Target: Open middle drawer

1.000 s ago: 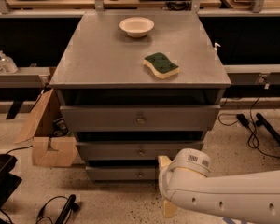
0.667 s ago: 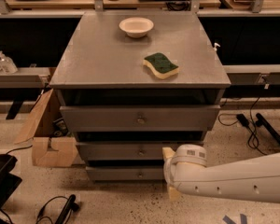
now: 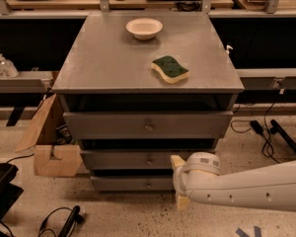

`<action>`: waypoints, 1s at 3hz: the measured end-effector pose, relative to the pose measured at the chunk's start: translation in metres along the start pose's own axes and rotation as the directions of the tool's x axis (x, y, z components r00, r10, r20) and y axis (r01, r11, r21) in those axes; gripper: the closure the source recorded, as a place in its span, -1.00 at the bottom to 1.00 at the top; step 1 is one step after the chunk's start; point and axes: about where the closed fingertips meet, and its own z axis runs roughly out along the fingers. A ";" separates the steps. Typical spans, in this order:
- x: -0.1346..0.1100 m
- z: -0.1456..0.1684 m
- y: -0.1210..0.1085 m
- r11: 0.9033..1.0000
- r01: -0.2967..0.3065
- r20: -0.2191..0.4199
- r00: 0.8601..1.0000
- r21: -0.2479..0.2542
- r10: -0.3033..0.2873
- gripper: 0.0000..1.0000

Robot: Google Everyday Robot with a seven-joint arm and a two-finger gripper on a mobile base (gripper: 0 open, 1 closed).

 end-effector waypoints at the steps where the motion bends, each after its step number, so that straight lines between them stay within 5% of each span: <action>1: 0.007 0.022 -0.013 1.000 0.007 0.034 0.999 0.016 -0.008 -1.00; 3: 0.025 0.059 -0.054 0.997 -0.015 0.064 0.998 0.070 0.010 -1.00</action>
Offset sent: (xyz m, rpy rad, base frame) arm 0.0854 -0.0164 -0.0356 0.0684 -0.0750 0.0265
